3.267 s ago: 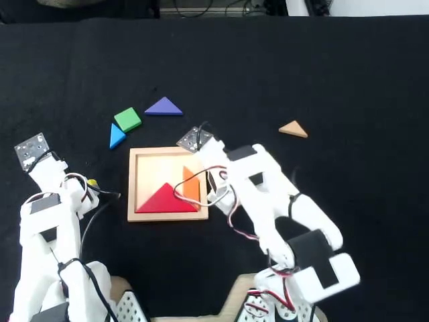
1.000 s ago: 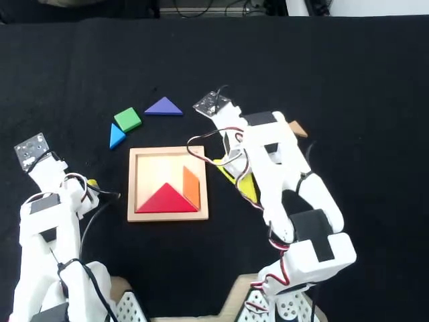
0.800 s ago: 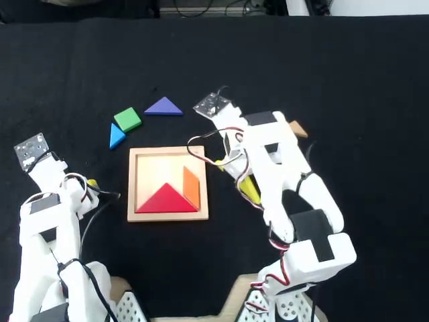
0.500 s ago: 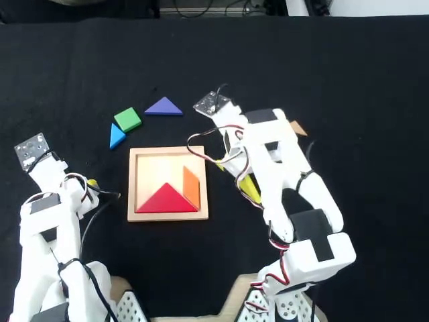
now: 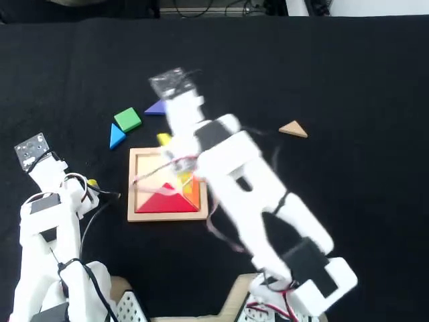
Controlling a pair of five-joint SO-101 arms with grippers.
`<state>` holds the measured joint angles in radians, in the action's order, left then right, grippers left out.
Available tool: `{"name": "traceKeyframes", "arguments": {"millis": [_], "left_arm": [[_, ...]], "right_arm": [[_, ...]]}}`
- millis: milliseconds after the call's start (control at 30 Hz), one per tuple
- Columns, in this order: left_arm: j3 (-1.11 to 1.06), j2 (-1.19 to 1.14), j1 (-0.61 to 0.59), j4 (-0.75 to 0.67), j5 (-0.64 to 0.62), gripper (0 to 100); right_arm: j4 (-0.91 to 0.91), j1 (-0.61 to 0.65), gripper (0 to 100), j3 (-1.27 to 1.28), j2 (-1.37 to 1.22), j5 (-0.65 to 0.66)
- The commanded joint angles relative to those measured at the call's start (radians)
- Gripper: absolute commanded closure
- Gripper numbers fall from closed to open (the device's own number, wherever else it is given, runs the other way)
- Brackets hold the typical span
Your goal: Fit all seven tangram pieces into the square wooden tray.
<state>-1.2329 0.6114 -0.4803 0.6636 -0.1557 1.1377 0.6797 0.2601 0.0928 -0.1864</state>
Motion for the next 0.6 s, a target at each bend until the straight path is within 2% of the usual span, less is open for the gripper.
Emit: {"name": "traceKeyframes", "arguments": {"millis": [0,167,267,400,567], "left_arm": [[0.042,0.017,0.002,0.002,-0.005,77],[0.042,0.017,0.001,0.002,-0.005,77],[0.045,0.017,-0.013,0.002,-0.006,77],[0.051,0.017,-0.039,0.0,-0.012,77],[0.051,0.017,-0.038,0.0,-0.012,77]], "right_arm": [[-0.123,0.103,98.7,0.004,0.048,-0.061],[-0.308,0.114,98.8,0.137,0.048,-0.063],[-0.331,0.109,98.8,0.194,0.048,-0.08],[-0.342,0.087,98.8,0.219,0.048,-0.264],[-0.368,0.095,98.8,0.216,0.048,-0.353]]}}
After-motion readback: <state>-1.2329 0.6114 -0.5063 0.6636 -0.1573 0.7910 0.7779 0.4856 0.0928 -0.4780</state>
